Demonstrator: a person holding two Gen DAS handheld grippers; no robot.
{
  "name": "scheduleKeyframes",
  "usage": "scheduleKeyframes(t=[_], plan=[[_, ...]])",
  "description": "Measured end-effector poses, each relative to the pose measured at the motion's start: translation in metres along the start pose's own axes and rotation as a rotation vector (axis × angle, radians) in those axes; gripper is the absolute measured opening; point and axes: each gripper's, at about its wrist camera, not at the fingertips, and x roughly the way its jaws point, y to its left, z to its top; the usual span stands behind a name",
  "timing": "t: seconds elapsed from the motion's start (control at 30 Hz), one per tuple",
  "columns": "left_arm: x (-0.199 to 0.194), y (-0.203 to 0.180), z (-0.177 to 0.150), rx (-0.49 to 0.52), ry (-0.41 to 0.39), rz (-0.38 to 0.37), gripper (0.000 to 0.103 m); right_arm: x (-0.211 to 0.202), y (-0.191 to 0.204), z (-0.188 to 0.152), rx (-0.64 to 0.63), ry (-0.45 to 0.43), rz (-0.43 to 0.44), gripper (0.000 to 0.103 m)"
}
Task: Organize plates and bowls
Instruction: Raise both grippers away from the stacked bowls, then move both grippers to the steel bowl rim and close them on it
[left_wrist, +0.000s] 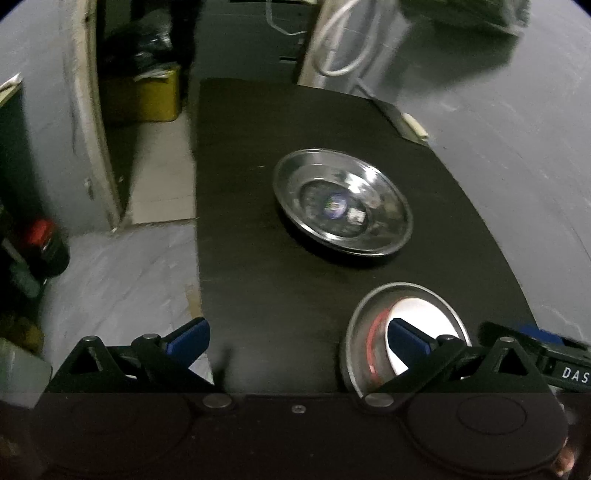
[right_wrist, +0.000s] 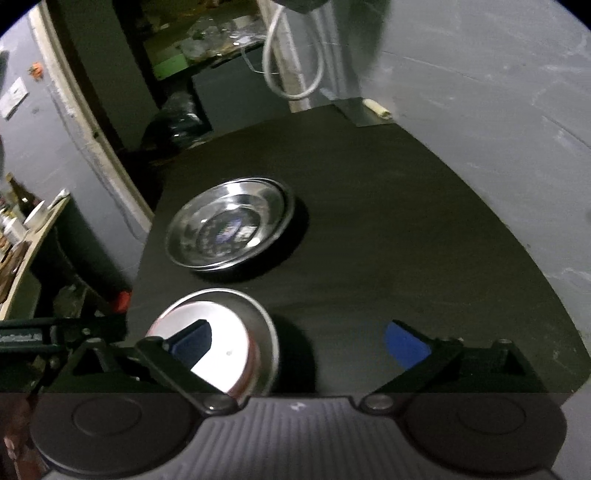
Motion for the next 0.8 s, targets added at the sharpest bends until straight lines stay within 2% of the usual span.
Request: scheduleKeyframes(t=[0.2,0.5,0.8], plan=[[0.008,0.014,-0.004,-0.037,0.046,0.068,0.102,0.008,-0.013,-0.003,0.034,0.048,-0.089,0.103],[0.015,0.005,-0.014,0.031,0.070,0.066,0.102,0.016,-0.009,-0.008,-0.013,0.115,-0.093,0.103],[0.020,-0.011,-0.017,0.097,0.091,0.059,0.102,0.019,-0.003,-0.012,-0.051,0.136,-0.089,0.103]])
